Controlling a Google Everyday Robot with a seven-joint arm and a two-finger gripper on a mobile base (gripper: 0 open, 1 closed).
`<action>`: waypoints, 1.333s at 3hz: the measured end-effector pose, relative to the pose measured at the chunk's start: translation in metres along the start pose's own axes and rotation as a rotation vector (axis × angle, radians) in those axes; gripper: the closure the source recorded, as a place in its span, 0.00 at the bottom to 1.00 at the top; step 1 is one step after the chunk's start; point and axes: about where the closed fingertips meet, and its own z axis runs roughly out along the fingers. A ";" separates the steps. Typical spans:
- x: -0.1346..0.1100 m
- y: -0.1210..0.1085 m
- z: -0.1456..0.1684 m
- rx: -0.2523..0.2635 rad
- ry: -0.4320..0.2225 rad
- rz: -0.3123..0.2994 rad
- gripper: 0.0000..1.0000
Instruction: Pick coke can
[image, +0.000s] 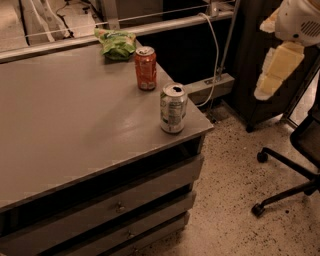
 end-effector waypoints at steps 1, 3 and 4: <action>-0.019 -0.072 0.040 0.016 -0.078 0.029 0.00; -0.097 -0.128 0.105 -0.035 -0.456 0.133 0.00; -0.168 -0.133 0.134 -0.111 -0.688 0.171 0.00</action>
Offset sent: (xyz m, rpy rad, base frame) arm 0.2024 0.0372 0.0101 0.4460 -0.1286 0.0177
